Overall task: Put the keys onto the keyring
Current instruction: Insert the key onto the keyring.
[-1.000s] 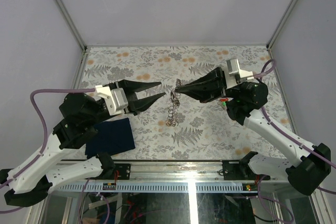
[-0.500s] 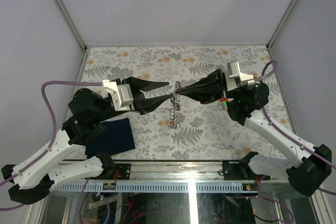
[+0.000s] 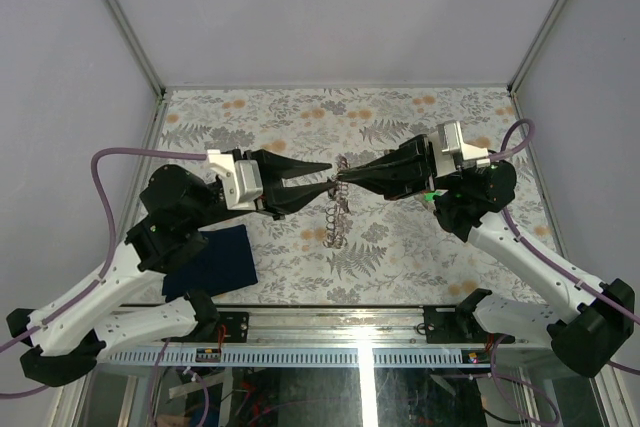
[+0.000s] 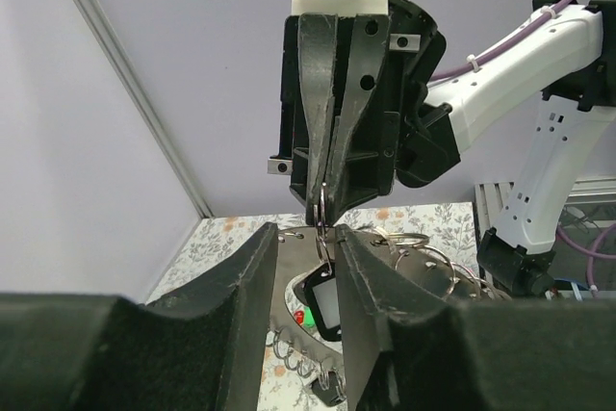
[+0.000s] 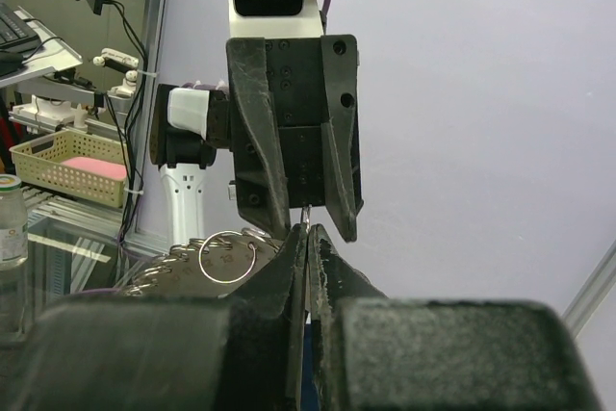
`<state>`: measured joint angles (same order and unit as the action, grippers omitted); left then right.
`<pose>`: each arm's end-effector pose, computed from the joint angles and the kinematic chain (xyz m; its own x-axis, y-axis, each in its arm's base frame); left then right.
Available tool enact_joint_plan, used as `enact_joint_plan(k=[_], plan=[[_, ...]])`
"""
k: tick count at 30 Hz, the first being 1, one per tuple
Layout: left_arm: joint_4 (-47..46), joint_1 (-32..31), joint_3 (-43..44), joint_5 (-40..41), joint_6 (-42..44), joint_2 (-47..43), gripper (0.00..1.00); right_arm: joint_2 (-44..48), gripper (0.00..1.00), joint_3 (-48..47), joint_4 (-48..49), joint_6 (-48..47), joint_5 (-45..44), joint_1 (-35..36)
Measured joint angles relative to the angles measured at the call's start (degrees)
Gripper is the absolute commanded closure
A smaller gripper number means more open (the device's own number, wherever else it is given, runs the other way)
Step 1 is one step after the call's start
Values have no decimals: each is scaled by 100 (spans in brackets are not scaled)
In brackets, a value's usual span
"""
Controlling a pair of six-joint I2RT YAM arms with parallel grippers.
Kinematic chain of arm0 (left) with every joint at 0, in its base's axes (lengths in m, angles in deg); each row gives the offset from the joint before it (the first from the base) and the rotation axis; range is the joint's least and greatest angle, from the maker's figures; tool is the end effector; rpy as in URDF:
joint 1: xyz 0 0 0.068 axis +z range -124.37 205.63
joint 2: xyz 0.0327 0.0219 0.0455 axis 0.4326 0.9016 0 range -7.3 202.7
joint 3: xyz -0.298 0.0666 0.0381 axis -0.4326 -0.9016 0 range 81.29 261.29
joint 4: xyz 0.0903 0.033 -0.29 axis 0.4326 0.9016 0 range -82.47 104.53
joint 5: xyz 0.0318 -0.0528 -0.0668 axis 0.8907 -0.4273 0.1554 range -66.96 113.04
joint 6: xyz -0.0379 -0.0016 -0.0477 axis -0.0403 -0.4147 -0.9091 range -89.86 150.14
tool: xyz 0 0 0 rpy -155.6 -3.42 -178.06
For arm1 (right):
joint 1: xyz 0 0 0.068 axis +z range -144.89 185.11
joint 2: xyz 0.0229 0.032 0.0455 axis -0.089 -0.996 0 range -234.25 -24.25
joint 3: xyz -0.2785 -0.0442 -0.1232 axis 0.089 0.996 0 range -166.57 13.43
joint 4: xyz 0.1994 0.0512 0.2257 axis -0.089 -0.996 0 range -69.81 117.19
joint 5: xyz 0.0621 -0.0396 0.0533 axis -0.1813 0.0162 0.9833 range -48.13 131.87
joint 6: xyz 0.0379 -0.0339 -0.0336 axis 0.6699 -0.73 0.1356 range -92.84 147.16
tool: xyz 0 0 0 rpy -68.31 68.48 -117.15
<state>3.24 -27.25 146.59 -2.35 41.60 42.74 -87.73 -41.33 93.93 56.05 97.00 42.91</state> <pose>0.1059 -0.1724 0.5165 0.3895 -0.2172 -0.8950 0.9048 0.2716 0.3279 0.1638 0.1743 0.4818 0.2517 0.5448 -0.7999 -0.9312 -0.0889 -0.3535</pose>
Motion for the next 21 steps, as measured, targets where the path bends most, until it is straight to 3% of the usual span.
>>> enact_joint_plan(k=[11, 17, 21], plan=[[0, 0, 2, -79, -7, 151, 87, 0, 100, 4, 98, 13, 0, -7], [2, 0, 7, -146, -7, 157, 99, -2, 100, 4, 107, 15, 7, -7], [52, 0, 46, -186, -4, 177, 100, -2, 100, 4, 94, -20, 31, -11]])
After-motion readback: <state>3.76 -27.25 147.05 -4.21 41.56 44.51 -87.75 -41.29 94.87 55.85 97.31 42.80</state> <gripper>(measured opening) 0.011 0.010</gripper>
